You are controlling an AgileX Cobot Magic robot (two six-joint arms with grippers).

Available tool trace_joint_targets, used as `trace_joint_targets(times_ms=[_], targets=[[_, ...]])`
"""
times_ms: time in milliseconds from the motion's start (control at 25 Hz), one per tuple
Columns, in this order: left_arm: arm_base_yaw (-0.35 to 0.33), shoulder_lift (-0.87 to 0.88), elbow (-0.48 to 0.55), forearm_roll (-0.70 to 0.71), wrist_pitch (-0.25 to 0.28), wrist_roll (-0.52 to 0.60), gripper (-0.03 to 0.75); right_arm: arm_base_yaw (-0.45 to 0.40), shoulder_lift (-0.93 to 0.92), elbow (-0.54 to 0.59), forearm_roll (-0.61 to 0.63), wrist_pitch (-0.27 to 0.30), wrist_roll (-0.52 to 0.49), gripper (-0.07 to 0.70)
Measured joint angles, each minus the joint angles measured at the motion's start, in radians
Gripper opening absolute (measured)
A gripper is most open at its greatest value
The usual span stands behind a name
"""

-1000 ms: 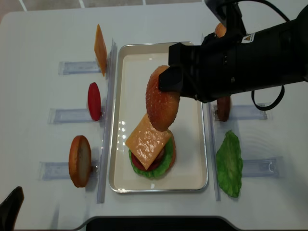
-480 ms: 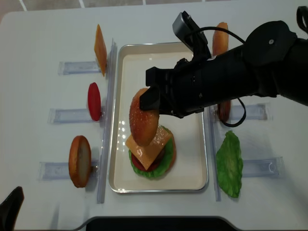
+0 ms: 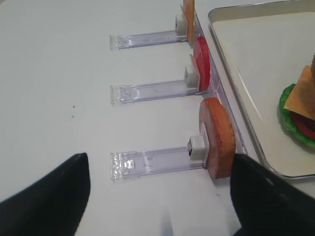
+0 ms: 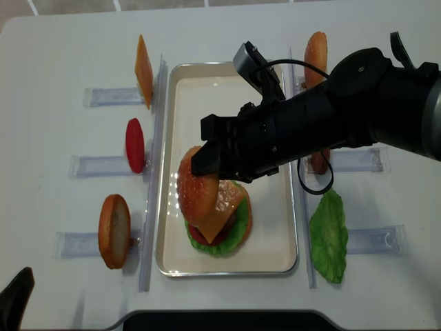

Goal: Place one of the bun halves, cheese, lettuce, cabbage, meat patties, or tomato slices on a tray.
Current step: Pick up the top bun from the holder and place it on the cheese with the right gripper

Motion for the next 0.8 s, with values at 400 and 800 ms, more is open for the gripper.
trace_joint_targets(times_ms=[400, 800], targets=[[0.0, 0.0, 0.0, 0.0, 0.0, 0.0, 0.692, -0.008, 0.006, 0.0, 0.006, 0.008, -0.025, 0.202], [0.0, 0.0, 0.0, 0.0, 0.0, 0.0, 0.692, -0.04, 0.061, 0.0, 0.008, 0.012, -0.033, 0.202]])
